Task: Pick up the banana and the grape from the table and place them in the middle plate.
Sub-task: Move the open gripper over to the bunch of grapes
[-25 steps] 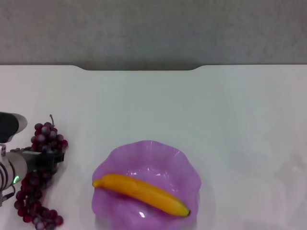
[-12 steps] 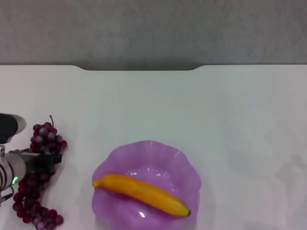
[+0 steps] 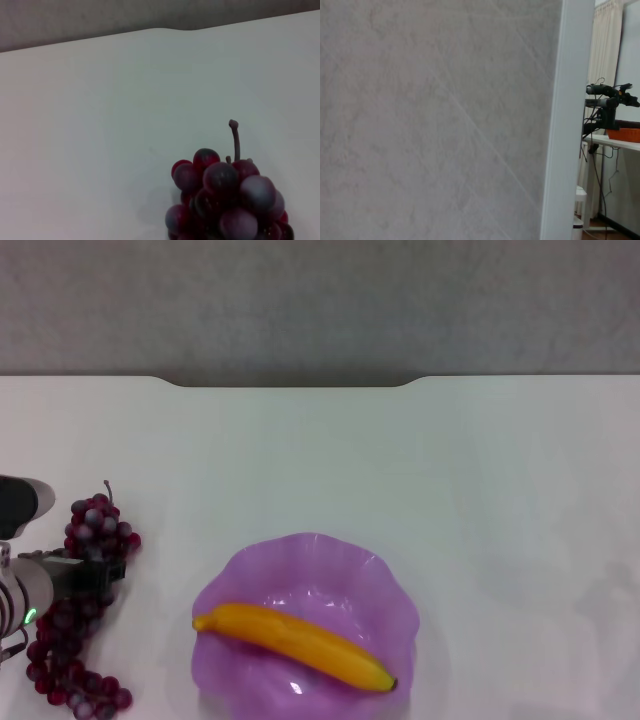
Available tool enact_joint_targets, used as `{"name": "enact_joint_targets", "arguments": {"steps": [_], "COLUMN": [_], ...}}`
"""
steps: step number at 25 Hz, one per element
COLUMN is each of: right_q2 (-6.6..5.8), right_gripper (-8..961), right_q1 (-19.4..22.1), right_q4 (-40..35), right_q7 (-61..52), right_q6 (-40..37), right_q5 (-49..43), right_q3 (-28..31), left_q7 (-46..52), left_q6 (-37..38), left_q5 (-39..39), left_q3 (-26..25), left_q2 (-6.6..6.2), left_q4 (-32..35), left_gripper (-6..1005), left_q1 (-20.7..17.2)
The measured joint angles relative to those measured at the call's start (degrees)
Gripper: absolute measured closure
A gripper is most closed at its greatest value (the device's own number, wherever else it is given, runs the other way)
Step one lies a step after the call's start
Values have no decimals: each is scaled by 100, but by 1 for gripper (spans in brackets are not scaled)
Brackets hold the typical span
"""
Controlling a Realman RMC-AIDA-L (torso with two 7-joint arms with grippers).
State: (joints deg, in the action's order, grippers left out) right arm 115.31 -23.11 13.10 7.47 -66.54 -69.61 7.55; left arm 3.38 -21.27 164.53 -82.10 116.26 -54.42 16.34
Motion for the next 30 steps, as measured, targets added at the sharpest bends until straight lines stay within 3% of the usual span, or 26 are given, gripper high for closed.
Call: {"name": "enact_joint_targets", "arguments": {"steps": [30], "right_q2": [-9], "right_gripper": [932], "right_q1": [6], "right_q4": [35], "right_q7": [0], "right_q6": [0], "right_q5": [0], "right_q3": [0], "left_q7": [-156], "left_q6": [-76], "left_q5": [1], "left_q3": [-52], "left_q2": [-7], "left_q4": [-134], "left_gripper": [444], "left_q1": [-52]}}
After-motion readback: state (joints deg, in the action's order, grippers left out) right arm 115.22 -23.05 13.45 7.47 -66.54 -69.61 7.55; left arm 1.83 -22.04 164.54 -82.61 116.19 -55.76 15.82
